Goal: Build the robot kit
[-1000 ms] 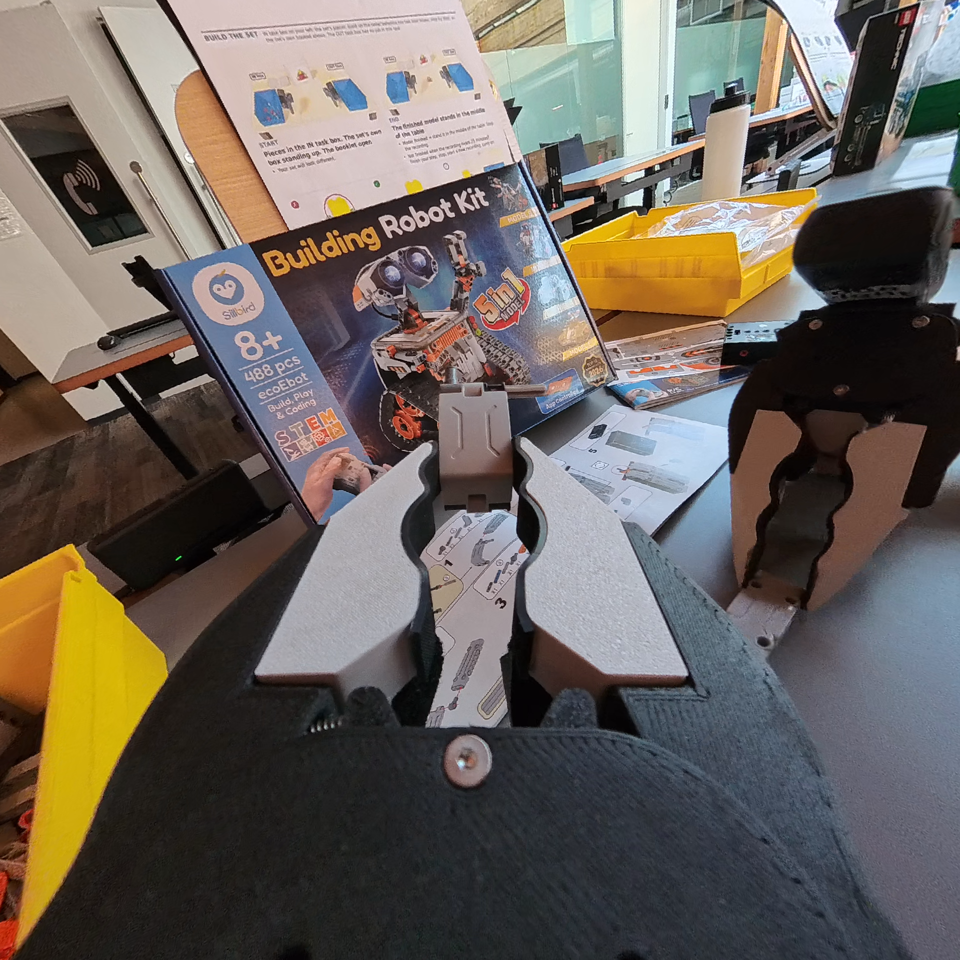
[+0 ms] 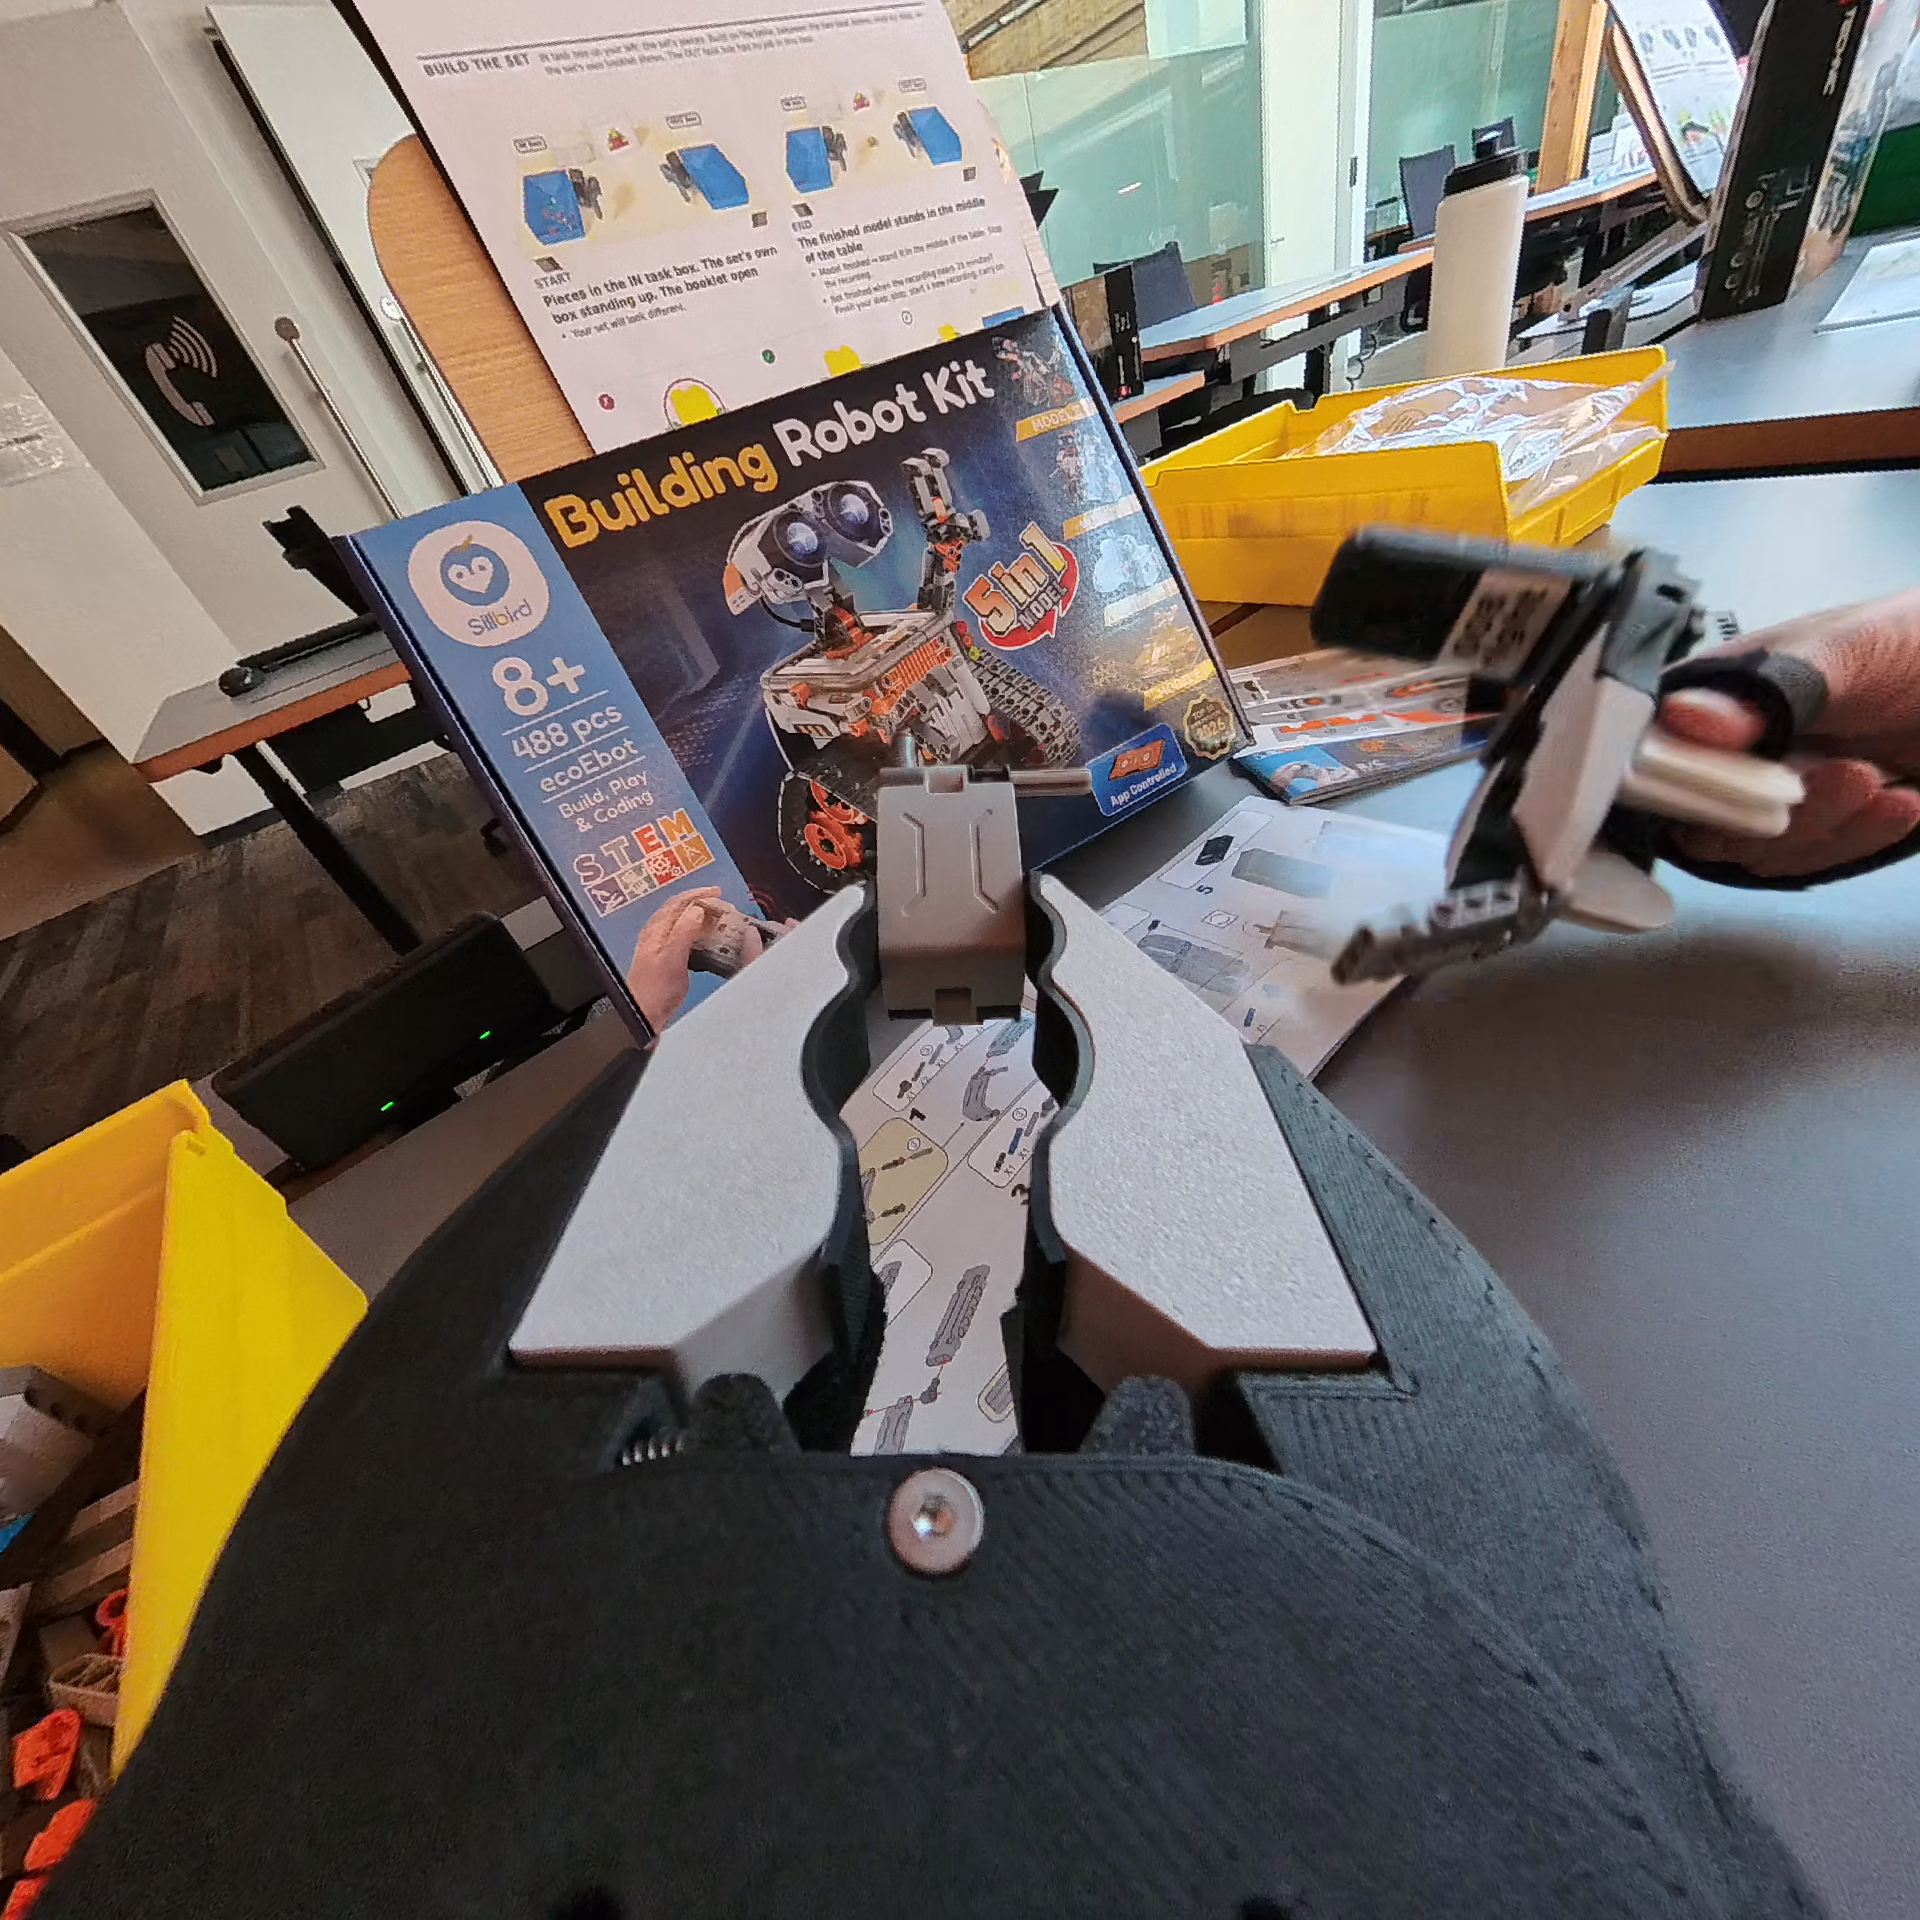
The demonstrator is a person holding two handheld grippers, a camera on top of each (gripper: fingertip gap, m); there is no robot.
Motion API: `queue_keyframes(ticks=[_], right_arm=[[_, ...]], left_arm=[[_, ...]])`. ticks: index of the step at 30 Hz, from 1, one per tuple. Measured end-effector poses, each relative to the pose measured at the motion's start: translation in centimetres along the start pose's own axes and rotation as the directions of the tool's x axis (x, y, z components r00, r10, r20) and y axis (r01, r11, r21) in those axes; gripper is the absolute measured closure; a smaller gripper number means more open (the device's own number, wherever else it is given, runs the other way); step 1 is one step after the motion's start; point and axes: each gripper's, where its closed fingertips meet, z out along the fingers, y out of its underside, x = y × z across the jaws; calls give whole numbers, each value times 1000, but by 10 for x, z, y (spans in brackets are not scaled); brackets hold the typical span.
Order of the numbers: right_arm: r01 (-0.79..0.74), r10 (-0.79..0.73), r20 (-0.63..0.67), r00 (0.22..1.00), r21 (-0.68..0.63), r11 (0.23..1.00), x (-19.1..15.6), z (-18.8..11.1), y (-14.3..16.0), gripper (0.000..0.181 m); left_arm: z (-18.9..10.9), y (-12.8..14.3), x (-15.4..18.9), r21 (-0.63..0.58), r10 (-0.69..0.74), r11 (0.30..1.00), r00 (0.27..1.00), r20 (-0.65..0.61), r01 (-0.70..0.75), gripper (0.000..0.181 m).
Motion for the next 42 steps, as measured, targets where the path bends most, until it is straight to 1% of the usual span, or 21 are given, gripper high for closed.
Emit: queue_keyframes(ticks=[1,3,6,8,10,12,15,19,20,21,23,25,27,28,30,32,34,36,38,39,42], right_arm=[[157,-162,-89,983,-62,986,6,2,5,159],[389,-412,-148,899,-160,907,6,6,10,158],[583,-635,-186,750,-268,767,9,10,18,158],[630,-728,-232,645,-378,678,21,6,23,159],[655,-810,-245,532,-487,577,34,0,28,159],[646,-853,-231,467,-570,508,45,-6,36,159],[625,-859,-218,464,-606,492,52,-7,41,159],[606,-834,-199,514,-603,518,52,-6,49,158],[602,-827,-197,527,-600,526,51,-6,50,155],[598,-826,-204,526,-601,530,51,-4,49,145],[597,-839,-227,494,-613,517,53,-1,47,124],[605,-842,-223,491,-608,514,51,7,49,122],[601,-835,-242,494,-599,529,51,11,47,126],[596,-836,-256,485,-603,530,53,11,45,134],[596,-843,-233,485,-617,513,52,10,49,157],[604,-853,-221,473,-624,496,52,11,50,158],[611,-871,-188,455,-645,459,50,9,52,158],[632,-896,-157,416,-658,409,50,1,51,158],[687,-920,-97,381,-636,351,46,-8,51,158],[711,-922,-80,379,-612,345,42,-11,50,158],[732,-895,-75,440,-547,406,34,-20,46,158]], left_arm=[[1,2,1,-9,-2,1000,1000,-7,2,156],[3,8,6,-45,-15,999,999,-45,13,156],[8,22,20,-124,-72,991,987,-143,54,156],[9,29,28,-159,-105,985,975,-196,74,156],[10,34,35,-188,-134,978,961,-241,89,156],[9,36,42,-207,-155,974,945,-288,96,156],[7,40,53,-231,-194,966,913,-359,114,156],[6,44,67,-267,-245,954,868,-431,137,156],[7,47,69,-277,-242,953,866,-437,126,156],[7,50,70,-287,-232,952,869,-437,110,156],[7,56,71,-307,-204,949,877,-434,69,156],[8,59,73,-315,-179,948,881,-437,36,156],[8,61,75,-320,-161,947,885,-438,14,155],[9,63,76,-325,-155,946,886,-437,5,156],[9,65,80,-334,-152,942,882,-445,-7,156],[10,67,85,-340,-154,940,877,-455,-11,155],[10,69,89,-350,-164,937,869,-466,-11,156],[11,71,93,-361,-179,932,860,-478,-6,156],[10,72,98,-377,-216,926,842,-494,17,156],[10,71,102,-382,-237,924,830,-504,32,156],[10,67,112,-383,-272,922,801,-533,59,156]])
